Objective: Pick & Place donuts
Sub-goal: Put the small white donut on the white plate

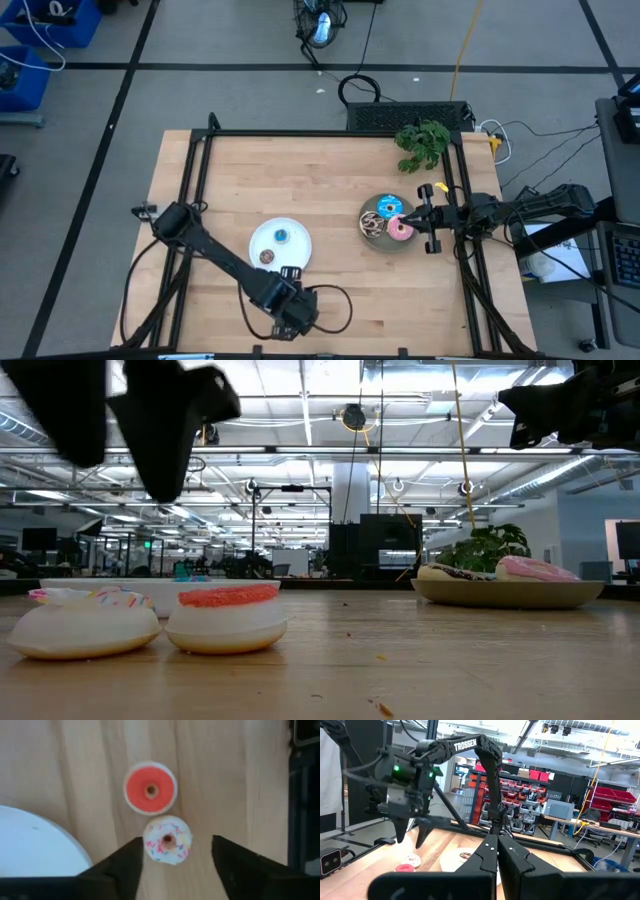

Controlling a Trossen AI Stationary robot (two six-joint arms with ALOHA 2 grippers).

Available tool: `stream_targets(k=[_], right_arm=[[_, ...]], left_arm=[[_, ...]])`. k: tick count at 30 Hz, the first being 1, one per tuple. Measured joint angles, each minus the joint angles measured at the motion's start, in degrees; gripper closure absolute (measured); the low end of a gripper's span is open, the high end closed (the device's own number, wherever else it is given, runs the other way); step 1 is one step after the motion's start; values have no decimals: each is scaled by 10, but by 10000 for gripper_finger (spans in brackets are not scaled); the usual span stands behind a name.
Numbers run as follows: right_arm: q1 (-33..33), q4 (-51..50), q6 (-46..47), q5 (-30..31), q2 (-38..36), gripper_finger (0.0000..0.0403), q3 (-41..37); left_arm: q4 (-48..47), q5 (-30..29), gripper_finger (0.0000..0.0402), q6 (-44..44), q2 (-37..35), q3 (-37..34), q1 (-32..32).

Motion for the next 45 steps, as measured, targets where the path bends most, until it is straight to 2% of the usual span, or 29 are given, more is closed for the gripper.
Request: stream_targets(k=[4, 6, 12, 29, 33, 41, 45], right_arm=[[0, 0, 0, 0, 0, 403, 0], [0, 0, 0, 0, 0, 403, 0], [0, 0, 0, 0, 0, 403, 0], [0, 0, 0, 0, 0, 403, 0], [0, 0, 0, 0, 0, 403, 0], [0, 0, 0, 0, 0, 403, 0], [0, 0, 0, 0, 0, 403, 0]], left_arm=[[28, 25, 119, 3, 0, -34, 0], [47, 38, 106, 11, 0, -44, 0], [77, 29, 83, 27, 0, -70, 1], [189, 15, 74, 16, -3, -168, 4], [188, 20, 95, 15, -3, -169, 4], [187, 25, 205, 11, -2, -169, 5], [172, 30, 222, 8, -2, -158, 7]])
